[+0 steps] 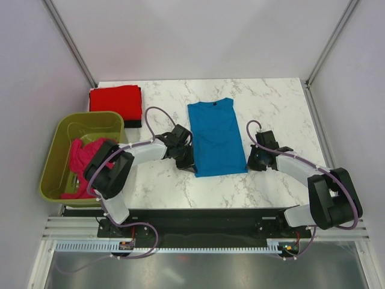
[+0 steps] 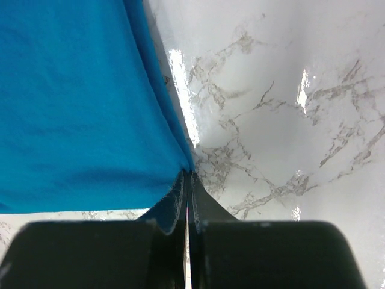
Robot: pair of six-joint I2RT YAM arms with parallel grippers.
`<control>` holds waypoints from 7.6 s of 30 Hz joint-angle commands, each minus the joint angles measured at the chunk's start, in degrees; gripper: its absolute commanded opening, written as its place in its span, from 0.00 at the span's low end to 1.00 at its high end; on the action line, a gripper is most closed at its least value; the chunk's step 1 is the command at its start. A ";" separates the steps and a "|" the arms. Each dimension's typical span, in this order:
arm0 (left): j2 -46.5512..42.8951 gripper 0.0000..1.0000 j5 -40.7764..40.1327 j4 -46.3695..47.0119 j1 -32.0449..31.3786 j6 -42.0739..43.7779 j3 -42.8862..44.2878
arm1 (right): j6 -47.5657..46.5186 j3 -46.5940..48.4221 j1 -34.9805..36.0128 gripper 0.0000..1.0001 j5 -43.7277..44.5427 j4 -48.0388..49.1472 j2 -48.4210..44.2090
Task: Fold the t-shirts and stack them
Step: Fold the tshirt
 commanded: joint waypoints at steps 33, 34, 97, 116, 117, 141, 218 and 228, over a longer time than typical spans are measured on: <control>-2.51 0.30 -7.75 -5.99 -3.89 -4.77 -1.74 | -3.16 -0.39 0.18 0.20 -3.88 -5.36 -0.07; -2.77 0.30 -9.15 -8.53 -3.89 -4.59 -1.21 | -3.08 -0.82 0.18 0.18 -3.97 -5.19 -0.33; -33.35 0.02 -18.13 -18.92 -21.28 -16.63 -4.63 | 9.85 2.33 3.79 0.00 -2.90 -32.17 -40.50; -18.09 0.02 -19.98 -26.22 -6.01 -0.91 19.25 | -2.19 24.99 2.73 0.00 1.40 -19.87 -11.61; -16.76 0.02 -19.28 -26.31 -4.18 -0.03 20.58 | -2.63 26.06 2.47 0.00 1.22 -19.17 -9.93; 24.02 0.02 -13.03 -25.87 11.92 10.79 55.56 | -7.30 60.77 -2.54 0.00 -4.23 -13.53 37.61; 35.19 0.37 -3.01 -23.67 14.91 16.85 58.38 | -24.27 62.99 -7.38 0.18 -18.47 -13.72 51.70; 20.88 0.48 9.01 -17.89 16.58 19.49 41.54 | -19.08 49.72 -8.61 0.03 -23.03 -4.05 46.42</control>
